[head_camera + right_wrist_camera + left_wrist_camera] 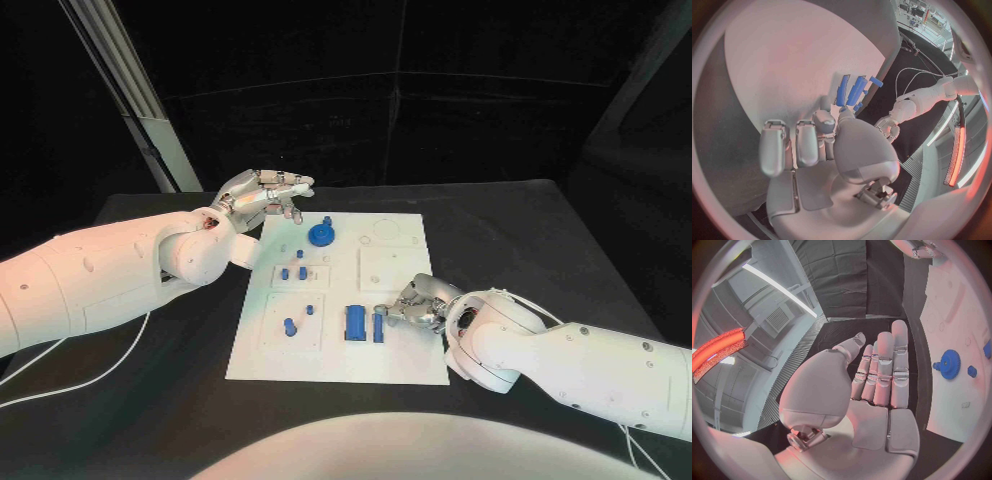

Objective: Assemble the parts on the task board

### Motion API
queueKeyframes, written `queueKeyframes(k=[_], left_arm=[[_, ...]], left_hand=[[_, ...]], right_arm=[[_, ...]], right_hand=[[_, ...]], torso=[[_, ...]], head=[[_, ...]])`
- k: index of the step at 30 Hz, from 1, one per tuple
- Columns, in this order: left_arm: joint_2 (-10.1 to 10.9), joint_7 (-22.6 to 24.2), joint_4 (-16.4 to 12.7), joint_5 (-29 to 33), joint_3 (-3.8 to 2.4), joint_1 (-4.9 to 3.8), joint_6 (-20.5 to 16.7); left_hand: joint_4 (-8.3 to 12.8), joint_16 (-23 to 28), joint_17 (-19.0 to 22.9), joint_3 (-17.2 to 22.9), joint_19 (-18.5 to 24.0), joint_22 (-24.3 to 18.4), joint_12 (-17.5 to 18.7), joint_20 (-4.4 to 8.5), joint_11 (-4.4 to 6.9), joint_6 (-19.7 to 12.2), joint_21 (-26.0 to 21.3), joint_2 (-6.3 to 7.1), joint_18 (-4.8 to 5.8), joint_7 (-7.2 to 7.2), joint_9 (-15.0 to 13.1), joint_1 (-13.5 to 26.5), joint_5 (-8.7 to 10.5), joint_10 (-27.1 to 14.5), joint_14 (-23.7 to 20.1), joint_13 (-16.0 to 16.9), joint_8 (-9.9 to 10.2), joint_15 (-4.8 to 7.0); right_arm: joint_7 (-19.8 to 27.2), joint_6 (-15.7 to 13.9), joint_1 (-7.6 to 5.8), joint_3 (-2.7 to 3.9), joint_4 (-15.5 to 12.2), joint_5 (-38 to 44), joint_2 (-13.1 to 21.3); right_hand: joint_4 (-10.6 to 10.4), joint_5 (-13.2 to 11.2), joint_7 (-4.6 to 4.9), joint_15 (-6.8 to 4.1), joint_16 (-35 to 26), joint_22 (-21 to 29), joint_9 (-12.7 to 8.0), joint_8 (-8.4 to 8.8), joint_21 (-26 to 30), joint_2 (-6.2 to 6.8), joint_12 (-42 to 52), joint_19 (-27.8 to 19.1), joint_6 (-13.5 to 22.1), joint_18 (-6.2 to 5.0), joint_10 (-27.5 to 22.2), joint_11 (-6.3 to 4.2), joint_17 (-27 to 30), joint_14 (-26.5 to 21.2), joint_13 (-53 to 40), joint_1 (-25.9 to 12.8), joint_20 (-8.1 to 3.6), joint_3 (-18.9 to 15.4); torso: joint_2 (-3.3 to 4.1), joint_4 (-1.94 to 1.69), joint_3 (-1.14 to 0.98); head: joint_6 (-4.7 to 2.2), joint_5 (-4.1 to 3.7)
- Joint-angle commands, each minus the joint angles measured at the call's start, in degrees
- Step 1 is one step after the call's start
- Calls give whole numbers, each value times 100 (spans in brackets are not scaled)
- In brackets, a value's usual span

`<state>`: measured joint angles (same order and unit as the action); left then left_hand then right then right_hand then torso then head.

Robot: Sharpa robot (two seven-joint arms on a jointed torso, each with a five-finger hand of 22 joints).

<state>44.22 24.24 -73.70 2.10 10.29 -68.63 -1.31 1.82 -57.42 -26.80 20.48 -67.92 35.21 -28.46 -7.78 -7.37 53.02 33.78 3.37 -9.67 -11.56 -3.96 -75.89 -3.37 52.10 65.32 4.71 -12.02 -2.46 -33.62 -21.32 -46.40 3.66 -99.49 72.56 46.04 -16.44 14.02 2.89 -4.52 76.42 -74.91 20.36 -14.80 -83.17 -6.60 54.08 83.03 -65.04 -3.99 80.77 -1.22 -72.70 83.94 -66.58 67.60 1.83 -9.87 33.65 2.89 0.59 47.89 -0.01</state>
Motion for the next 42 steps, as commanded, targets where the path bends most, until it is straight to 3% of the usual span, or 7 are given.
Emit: queueKeyframes(k=[1,7,15,22,28,37,42], left_arm=[[-2,7,-8,19,-4,-8,74],[1,0,-10,19,-4,-8,78],[3,-4,-9,19,-4,-8,78],[2,-8,-6,19,-4,-8,78],[2,-12,-5,19,-4,-8,77],[5,-19,-4,19,-4,-8,82],[7,-5,-2,19,-2,-6,69]], left_hand=[[2,-25,6,-2,-11,-9,-38,-1,0,-47,-30,-51,-75,-10,8,17,-4,-25,-43,-7,-20,13],[2,-25,6,-2,-11,-9,-38,-1,0,-47,-30,-51,-75,-10,8,17,-4,-25,-43,-7,-20,13],[2,-25,6,-2,-11,-9,-38,-1,0,-47,-30,-51,-75,-10,8,17,-4,-25,-43,-7,-20,13],[-4,-32,17,-4,-9,-14,-47,-4,-1,-58,-36,-59,-75,-10,9,30,-5,-38,-48,-12,-24,11],[-4,-32,17,-4,-9,-14,-47,-4,-1,-58,-36,-59,-75,-10,9,30,-5,-38,-48,-12,-24,11],[-3,-34,19,-3,-9,-16,-48,-5,-2,-62,-37,-60,-76,-11,9,30,-5,-43,-50,-14,-25,11],[-3,-34,19,-3,-9,-16,-48,-5,-2,-62,-37,-60,-76,-11,9,30,-5,-43,-50,-14,-25,11]], right_arm=[[-13,67,-6,0,11,19,-10],[-26,188,-6,1,26,43,-25],[-57,162,-6,1,71,175,-40],[42,-68,-6,1,115,207,-56],[193,-181,-6,1,126,161,-60],[431,-306,-6,-1,77,76,27],[1219,-535,-9,0,-8,-537,258]], right_hand=[[4,35,0,-39,36,-341,6,24,-27,-10,31,7,9,114,28,-11,-3,297,-4,3,-28,-29],[269,10,-6,-48,34,-335,26,28,-21,87,24,1,20,112,23,-20,-4,296,-10,410,-35,-18],[598,-427,-17,-59,31,-338,44,35,-19,88,10,1,23,112,19,-32,-6,295,-14,847,-46,83],[261,-344,25,-25,6,-314,44,59,-1,87,-47,-15,32,107,7,8,22,289,15,357,-19,-173],[-12,-703,19,-25,-9,-301,64,60,10,94,-69,-24,32,102,0,7,36,287,20,25,-14,-446],[1,-742,21,-24,-34,-278,73,64,25,48,-105,-39,44,96,-15,8,64,282,38,-22,-13,-513],[162,-366,144,44,-291,18,13,259,215,71,-472,-228,390,29,-210,105,362,209,247,366,32,-499]], torso=[[3,0,1],[4,-3,0],[0,5,1],[1,1,-3],[-1,5,1],[-4,8,-4],[-20,15,-4]], head=[[4,-4],[18,-2],[23,-3],[16,-9],[9,-6],[-9,-10],[-75,-17]])
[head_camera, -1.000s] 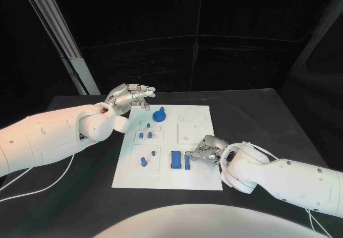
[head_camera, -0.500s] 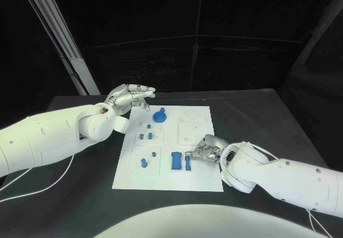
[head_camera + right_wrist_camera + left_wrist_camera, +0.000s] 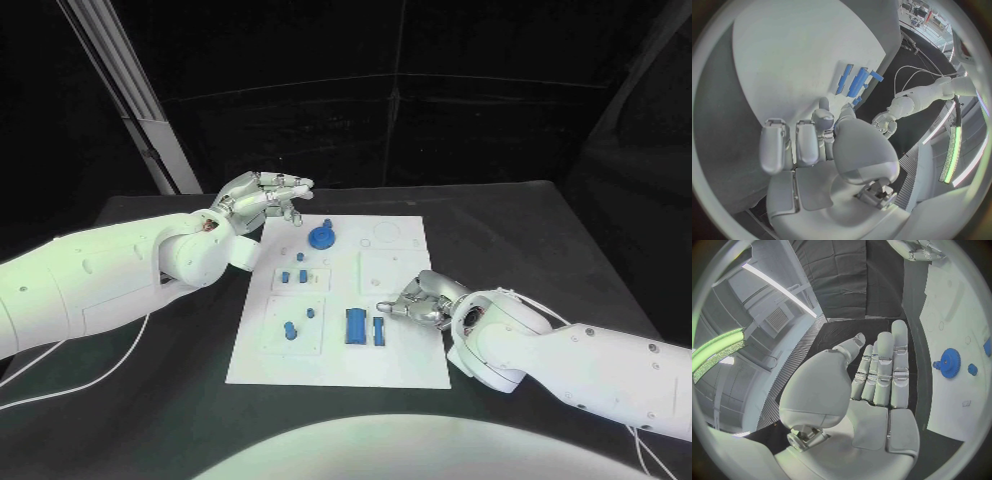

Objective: Assemble the parts on the task board

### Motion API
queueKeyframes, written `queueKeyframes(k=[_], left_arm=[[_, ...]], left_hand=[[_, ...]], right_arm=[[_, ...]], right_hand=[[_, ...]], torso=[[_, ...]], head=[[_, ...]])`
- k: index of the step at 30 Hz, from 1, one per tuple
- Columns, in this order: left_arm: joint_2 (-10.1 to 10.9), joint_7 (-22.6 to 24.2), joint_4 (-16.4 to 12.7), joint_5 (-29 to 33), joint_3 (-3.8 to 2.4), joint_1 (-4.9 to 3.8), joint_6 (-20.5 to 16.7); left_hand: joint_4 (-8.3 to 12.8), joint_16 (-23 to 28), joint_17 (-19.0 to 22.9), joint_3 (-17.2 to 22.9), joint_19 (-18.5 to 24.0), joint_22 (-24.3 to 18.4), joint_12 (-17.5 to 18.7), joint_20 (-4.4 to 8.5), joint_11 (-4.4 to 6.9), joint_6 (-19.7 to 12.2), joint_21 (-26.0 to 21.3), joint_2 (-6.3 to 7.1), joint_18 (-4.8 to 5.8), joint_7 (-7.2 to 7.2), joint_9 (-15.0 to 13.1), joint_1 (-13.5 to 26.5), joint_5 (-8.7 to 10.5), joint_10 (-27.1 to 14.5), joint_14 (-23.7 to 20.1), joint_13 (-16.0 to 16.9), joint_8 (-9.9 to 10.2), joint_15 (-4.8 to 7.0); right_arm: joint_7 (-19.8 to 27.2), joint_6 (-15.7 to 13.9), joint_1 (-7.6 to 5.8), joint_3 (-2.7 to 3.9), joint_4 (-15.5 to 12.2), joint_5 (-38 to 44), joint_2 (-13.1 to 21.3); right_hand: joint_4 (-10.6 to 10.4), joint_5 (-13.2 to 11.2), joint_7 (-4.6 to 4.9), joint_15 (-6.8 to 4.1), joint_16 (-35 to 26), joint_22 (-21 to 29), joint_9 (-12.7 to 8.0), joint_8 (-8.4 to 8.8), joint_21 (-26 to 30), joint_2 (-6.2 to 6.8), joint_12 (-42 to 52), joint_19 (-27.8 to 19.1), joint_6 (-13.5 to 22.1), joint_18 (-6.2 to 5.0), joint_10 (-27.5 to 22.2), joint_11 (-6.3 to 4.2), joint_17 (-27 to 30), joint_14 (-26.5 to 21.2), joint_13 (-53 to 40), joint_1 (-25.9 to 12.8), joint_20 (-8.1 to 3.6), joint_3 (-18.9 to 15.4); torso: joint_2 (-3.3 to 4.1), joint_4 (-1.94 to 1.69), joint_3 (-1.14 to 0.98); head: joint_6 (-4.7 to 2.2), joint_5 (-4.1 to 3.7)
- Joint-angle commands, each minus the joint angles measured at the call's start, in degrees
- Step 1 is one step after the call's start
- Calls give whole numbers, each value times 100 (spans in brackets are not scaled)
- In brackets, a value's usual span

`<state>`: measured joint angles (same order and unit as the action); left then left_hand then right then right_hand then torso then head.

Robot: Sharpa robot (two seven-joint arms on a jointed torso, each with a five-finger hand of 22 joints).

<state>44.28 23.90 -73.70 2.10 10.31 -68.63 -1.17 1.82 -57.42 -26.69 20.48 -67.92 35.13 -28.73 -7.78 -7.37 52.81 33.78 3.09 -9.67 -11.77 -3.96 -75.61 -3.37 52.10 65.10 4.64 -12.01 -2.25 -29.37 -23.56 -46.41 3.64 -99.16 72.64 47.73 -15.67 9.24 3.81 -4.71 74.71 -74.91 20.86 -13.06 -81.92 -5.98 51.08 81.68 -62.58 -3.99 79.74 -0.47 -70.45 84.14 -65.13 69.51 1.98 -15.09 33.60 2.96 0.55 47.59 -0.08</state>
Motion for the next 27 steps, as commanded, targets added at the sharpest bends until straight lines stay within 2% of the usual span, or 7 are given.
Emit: queueKeyframes(k=[1,5,10,14,18,24,27], left_arm=[[2,35,-2,20,-1,-4,47],[11,92,-17,63,45,2,-1],[-19,223,1,200,97,43,-111],[-96,382,93,359,109,110,-228],[-164,580,240,581,114,191,-355],[-308,817,539,870,115,314,-539],[-413,918,703,945,114,418,-618]], left_hand=[[-4,-35,10,-4,-9,-8,-22,-5,-2,-43,-38,-31,-76,9,10,3,-5,-45,-29,-8,-26,-11],[-23,-42,20,-21,-9,-13,-34,-9,-6,-49,-44,-30,-75,6,9,37,-2,-53,-32,-12,-34,-16],[-71,-53,47,-72,-2,-30,-75,-19,1,-33,-65,-22,-75,22,3,117,-1,-46,-49,-15,-69,-20],[-106,124,179,-123,159,-117,-83,-26,29,15,-214,-23,-79,74,0,161,-2,-30,-267,-51,-131,-15],[-147,1233,780,-160,923,-546,165,-138,-15,-35,-922,-28,-62,85,24,190,5,28,-969,-115,-94,-156],[-185,2858,1545,-249,1492,-1282,825,-431,-115,37,-1830,-66,-91,51,25,181,8,239,-994,-113,54,-364],[-185,3387,1737,-297,1636,-1558,1089,-526,-146,54,-2118,-82,-83,43,24,163,0,278,-952,-114,129,-439]], right_arm=[[1050,-356,-13,19,-42,-769,144],[2184,-417,-47,138,49,-1906,306],[3648,-163,-228,193,462,-3575,305],[4383,172,-342,208,959,-4602,159],[4888,476,-474,216,1614,-5417,-127],[5314,809,-623,224,2466,-5951,-573],[5446,965,-655,228,2791,-6018,-749]], right_hand=[[160,191,98,94,-287,194,-62,149,204,12,-457,-204,253,-12,-234,67,327,138,276,320,40,49],[489,360,224,178,-986,867,-142,309,679,22,-1565,-623,506,-164,-761,167,1066,-71,1001,903,124,142],[780,124,460,402,-3652,3579,-275,513,3033,-79,-2828,-2332,760,-650,-1640,412,3326,-1100,2043,1475,318,213],[879,-183,666,786,-5064,4373,-450,703,4286,-132,-3819,-2877,880,-622,-2062,678,4075,-1929,3211,1737,613,150],[1025,-304,748,1113,-6034,5049,-670,917,5330,-78,-4268,-3318,1009,-544,-2306,904,4796,-2673,4080,1672,949,7],[1373,-479,757,1159,-6475,5706,-1023,938,6255,-141,-4479,-3295,1142,-648,-2324,974,5600,-2320,5056,1362,1160,-54],[1619,-572,793,1119,-6774,6092,-1215,939,6702,-208,-4604,-2963,1139,-657,-2178,979,6062,-1827,5557,1189,1131,-29]], torso=[[-23,13,1],[-67,32,17],[-187,77,50],[-305,110,85],[-392,171,98],[-411,245,63],[-436,183,83]], head=[[-63,-12],[-162,-27],[-312,-21],[-487,-11],[-650,86],[-838,156],[-896,121]])
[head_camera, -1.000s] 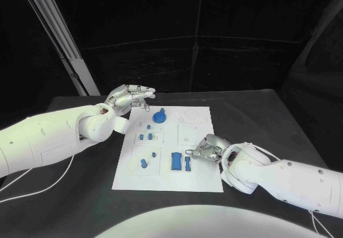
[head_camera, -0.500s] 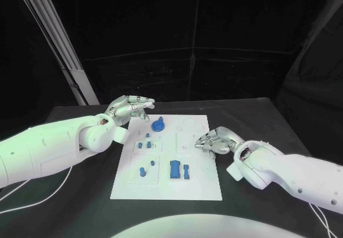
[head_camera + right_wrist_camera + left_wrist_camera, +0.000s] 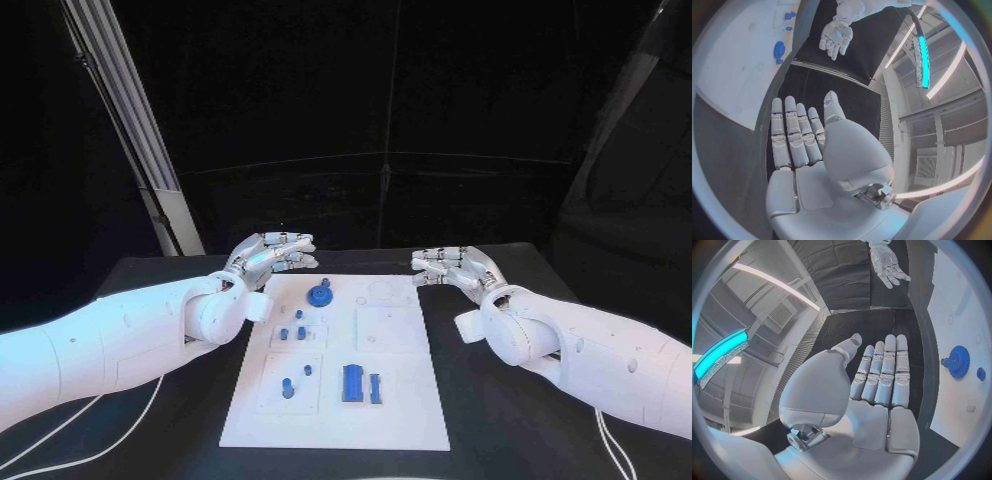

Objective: Assemble the parts on the task board

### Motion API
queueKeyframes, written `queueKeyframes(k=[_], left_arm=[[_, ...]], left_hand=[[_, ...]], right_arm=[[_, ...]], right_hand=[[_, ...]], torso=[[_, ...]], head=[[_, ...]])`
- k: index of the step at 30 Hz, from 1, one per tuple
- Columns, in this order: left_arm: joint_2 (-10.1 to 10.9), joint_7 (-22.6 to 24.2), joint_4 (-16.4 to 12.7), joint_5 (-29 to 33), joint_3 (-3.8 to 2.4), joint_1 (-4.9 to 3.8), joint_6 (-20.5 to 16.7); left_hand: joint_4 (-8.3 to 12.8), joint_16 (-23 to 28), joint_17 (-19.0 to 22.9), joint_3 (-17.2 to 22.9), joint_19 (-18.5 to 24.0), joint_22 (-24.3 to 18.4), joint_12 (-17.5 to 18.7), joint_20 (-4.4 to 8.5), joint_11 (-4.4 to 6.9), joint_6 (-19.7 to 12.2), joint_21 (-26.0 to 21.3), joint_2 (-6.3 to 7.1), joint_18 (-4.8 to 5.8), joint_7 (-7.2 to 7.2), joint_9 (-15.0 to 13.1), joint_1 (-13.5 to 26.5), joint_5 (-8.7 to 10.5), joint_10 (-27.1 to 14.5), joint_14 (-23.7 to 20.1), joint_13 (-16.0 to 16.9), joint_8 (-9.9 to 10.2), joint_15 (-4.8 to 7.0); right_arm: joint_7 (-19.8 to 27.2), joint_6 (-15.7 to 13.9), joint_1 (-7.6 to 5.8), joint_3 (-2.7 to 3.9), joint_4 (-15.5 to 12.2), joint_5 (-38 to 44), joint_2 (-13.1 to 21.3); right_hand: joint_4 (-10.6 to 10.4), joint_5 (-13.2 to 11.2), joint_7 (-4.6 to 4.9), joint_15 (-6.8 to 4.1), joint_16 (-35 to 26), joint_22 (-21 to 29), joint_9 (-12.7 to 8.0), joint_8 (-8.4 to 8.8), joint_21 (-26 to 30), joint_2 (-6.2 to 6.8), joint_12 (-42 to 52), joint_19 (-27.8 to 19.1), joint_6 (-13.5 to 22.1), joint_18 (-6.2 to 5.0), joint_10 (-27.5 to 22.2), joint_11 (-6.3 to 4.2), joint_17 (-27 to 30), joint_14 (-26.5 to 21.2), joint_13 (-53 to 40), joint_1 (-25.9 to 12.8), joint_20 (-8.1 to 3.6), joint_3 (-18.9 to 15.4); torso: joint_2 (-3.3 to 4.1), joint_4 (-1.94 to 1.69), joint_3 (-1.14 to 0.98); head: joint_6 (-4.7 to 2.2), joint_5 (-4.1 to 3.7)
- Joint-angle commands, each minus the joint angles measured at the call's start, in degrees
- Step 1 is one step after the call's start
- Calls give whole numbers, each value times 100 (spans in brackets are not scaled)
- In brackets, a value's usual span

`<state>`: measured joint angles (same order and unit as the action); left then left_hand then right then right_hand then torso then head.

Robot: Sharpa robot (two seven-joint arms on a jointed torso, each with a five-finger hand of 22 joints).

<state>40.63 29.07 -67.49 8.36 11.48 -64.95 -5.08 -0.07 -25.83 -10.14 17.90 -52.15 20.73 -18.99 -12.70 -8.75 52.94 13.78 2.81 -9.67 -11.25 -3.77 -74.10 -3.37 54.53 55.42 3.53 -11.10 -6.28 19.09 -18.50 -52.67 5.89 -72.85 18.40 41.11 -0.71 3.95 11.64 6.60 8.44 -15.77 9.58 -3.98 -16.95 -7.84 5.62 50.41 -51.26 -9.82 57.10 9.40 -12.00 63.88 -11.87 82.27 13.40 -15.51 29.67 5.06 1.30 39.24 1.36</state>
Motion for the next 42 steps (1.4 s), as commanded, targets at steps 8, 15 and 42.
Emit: queueKeyframes(k=[8,15,42], left_arm=[[-131,550,143,404,-5,162,-339],[-95,254,34,194,-52,185,-380],[402,74,-2228,-827,-1139,477,-3874]], left_hand=[[16,1029,375,-129,148,-538,532,-136,-50,72,-460,-111,-85,-16,7,-33,-4,128,119,-3,197,-130],[7,1701,1014,-803,2202,-1183,1115,423,320,-2102,-849,-281,290,445,377,2965,337,-2129,-2163,-353,580,172],[7,2583,1014,-1790,4224,-2073,1899,1270,875,-4252,-1378,-281,967,1125,377,5961,337,-4370,-4440,-353,1110,628]], right_arm=[[782,566,-51,6,448,-524,-244],[507,165,-79,-34,314,-465,-202],[1070,-2561,-749,-589,-1710,-1840,358]], right_hand=[[461,-48,46,129,-496,670,-306,36,859,-77,-147,168,-93,-74,222,34,777,-36,713,-251,116,95],[71,-395,-437,-178,-844,1062,-958,398,1232,265,-562,-1922,2005,298,-2159,-354,1200,-2614,1187,-3463,-459,673],[71,-395,-1164,-660,-844,1577,-958,398,1695,784,-562,-3992,4091,982,-4533,-940,1200,-5137,1187,-6646,-1340,1551]], torso=[[-26,-79,-11],[3,-139,-25],[151,-506,-130]], head=[[-183,-21],[-229,-42],[-486,-136]])
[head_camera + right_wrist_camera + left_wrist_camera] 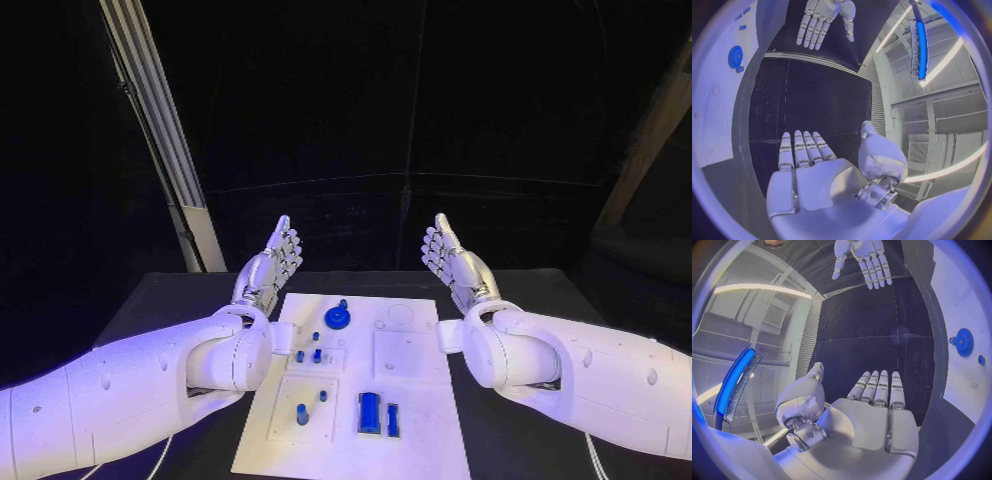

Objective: Assemble the parts on the task board

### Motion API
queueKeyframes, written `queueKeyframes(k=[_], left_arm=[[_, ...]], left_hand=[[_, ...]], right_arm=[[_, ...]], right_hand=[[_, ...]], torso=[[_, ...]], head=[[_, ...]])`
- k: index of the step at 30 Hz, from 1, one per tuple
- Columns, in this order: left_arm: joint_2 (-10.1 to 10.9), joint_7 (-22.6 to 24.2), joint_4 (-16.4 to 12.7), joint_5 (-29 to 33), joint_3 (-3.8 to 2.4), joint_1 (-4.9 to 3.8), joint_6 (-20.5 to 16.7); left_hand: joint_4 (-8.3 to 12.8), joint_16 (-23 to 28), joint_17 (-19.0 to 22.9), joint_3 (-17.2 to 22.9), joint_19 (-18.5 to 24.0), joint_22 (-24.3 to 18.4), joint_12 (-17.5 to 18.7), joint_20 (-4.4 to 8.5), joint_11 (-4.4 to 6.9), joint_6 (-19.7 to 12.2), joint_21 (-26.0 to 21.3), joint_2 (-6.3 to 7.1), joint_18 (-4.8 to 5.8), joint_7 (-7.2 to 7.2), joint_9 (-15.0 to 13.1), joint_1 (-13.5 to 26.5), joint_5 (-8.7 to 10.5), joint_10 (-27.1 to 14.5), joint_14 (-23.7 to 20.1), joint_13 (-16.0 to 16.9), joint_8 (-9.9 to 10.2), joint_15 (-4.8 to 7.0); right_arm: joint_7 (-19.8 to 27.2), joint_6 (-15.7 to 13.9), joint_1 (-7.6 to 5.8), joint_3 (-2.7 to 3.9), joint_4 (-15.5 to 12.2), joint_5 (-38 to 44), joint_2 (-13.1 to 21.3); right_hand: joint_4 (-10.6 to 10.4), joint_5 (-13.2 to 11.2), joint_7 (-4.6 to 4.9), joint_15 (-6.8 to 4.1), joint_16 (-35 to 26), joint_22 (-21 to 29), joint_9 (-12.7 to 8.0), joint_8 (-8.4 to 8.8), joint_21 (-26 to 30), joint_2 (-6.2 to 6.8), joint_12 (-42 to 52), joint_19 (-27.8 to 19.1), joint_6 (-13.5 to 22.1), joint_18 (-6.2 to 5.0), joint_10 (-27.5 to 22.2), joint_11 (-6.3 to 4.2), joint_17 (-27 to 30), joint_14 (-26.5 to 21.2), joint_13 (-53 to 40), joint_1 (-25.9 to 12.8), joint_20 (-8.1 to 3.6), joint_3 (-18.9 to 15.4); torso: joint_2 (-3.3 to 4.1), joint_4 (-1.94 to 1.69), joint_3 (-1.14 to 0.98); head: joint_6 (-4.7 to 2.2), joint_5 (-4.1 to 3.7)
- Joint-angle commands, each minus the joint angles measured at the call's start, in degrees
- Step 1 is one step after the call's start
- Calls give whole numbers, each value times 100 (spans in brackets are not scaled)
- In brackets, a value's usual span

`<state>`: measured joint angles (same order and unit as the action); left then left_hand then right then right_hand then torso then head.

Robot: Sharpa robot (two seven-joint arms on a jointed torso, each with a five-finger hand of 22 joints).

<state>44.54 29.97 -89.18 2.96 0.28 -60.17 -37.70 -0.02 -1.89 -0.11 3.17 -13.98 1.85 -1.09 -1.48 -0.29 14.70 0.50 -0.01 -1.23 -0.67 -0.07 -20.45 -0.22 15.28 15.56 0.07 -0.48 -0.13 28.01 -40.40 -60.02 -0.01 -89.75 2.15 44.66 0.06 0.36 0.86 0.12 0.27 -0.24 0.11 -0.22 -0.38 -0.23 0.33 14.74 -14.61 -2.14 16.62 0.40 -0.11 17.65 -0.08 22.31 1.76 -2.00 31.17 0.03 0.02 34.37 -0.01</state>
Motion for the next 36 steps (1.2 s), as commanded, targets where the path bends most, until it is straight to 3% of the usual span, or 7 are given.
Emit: queueKeyframes(k=[1,21,22,23,24,25,36], left_arm=[[14,-17,-71,-293,-25,0,-633],[15,-17,-77,-296,-28,1,-642],[15,-17,-77,-296,-28,1,-642],[15,-17,-77,-296,-28,1,-642],[15,-17,-77,-296,-28,1,-642],[15,-17,-77,-296,-28,1,-642],[15,-17,-77,-296,-28,1,-642]], left_hand=[[2,189,11,-317,448,-185,109,148,29,-468,-50,1,123,67,7,652,22,-485,-497,-7,48,13],[2,189,11,-317,978,-185,109,148,29,-1022,-50,1,123,67,7,1431,22,-1072,-1087,-7,48,13],[2,189,11,-317,1398,-185,109,148,29,-1470,-50,1,123,67,7,1549,22,-1528,-1556,-7,48,13],[2,189,11,-317,1398,-185,109,148,29,-1470,-50,1,123,67,7,1639,22,-1528,-1556,-7,48,13],[2,189,11,-317,1398,-185,109,148,29,-1470,-50,1,123,67,7,2045,22,-1528,-1556,-7,48,13],[2,189,11,-317,1398,-185,109,148,29,-1470,-50,1,123,67,7,2045,22,-1528,-1556,-7,48,13],[2,189,11,-317,1398,-185,109,148,29,-1470,-50,1,123,67,7,2045,22,-1528,-1556,-7,48,13]], right_arm=[[178,-372,-14,1,-20,-215,3],[178,-372,-14,1,-20,-215,3],[178,-372,-14,1,-20,-215,3],[178,-372,-14,1,-20,-215,3],[178,-372,-14,1,-20,-215,3],[178,-372,-14,1,-20,-215,3],[178,-372,-14,1,-20,-215,3]], right_hand=[[-6,-36,-86,-12,-27,24,-11,22,38,23,-33,-470,471,214,-533,-40,11,-566,8,-714,-176,200],[-6,-36,-86,-12,-27,24,-11,22,38,23,-33,-1023,1007,214,-1148,-40,11,-1227,8,-1548,-176,200],[-6,-36,-86,-12,-27,24,-11,22,38,23,-33,-1030,1020,214,-1164,-40,11,-1241,8,-1575,-176,200],[-6,-36,-86,-12,-27,24,-11,22,38,23,-33,-1474,1461,214,-1257,-40,11,-1332,8,-1685,-176,200],[-6,-36,-86,-12,-27,24,-11,22,38,23,-33,-1474,1461,214,-1662,-40,11,-1765,8,-1780,-176,200],[-6,-36,-86,-12,-27,24,-11,22,38,23,-33,-1474,1461,214,-1662,-40,11,-1765,8,-2231,-176,200],[-6,-36,-86,-12,-27,24,-11,22,38,23,-33,-1474,1461,214,-1662,-40,11,-1765,8,-2231,-176,200]], torso=[[1,-3,-2],[1,-3,-2],[1,-3,-2],[1,-3,-2],[1,-3,-2],[1,-3,-2],[1,-3,-2]], head=[[1,1],[1,1],[1,1],[1,1],[1,1],[1,1],[1,1]])
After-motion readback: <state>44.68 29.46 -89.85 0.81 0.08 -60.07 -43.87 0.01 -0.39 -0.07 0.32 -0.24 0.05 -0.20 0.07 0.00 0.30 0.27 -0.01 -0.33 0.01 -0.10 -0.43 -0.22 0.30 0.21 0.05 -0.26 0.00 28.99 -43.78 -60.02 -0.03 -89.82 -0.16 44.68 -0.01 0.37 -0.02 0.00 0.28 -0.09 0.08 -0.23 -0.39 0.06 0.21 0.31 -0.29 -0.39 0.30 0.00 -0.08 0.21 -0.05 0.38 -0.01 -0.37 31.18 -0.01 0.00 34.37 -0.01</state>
